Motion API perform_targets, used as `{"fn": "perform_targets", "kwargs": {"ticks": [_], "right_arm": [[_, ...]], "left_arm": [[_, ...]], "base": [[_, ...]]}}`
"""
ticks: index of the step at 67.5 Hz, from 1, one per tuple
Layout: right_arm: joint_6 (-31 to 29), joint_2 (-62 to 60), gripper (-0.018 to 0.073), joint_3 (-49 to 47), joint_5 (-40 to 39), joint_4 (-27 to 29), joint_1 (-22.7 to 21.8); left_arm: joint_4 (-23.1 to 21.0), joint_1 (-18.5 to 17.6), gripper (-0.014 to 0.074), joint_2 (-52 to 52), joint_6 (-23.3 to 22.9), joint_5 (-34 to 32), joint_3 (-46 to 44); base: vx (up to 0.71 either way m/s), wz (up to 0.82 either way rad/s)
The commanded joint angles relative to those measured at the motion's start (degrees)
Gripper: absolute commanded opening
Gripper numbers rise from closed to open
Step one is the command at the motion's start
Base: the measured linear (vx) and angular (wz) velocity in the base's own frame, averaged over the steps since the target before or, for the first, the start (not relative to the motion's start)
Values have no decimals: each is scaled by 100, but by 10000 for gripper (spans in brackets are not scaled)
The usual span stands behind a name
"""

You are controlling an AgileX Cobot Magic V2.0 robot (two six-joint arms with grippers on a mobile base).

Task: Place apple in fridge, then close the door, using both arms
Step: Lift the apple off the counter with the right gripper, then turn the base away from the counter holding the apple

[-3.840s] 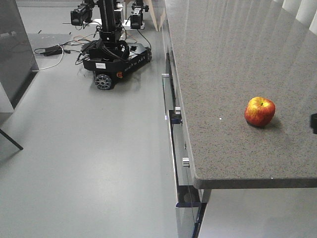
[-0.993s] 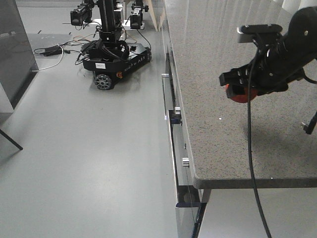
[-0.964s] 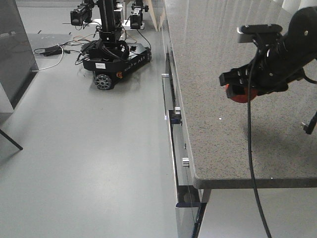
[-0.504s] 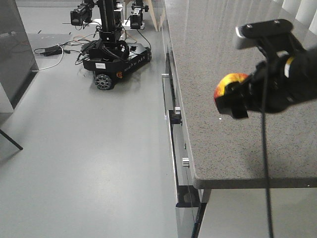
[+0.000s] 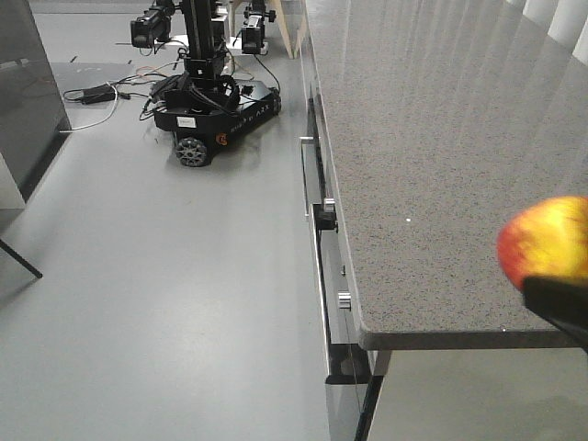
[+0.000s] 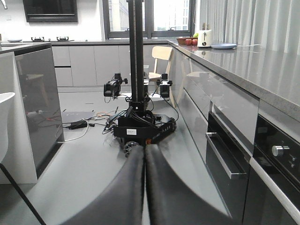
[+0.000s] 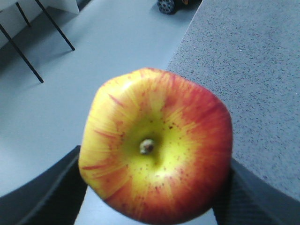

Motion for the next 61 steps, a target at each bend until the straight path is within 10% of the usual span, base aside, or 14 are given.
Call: {"fn": "perform_targets", "kwargs": {"ticks": [1,61], "right_arm": [[-184,-414,360,46,-177,-11,15],[-277,-1458,360,420,189,-11,15]], "left_arm": [[-37,-5,-6,-87,-59,-426,161],[-37,-5,-6,-87,-59,-426,161]], "base": [[0,0],[0,0]]}}
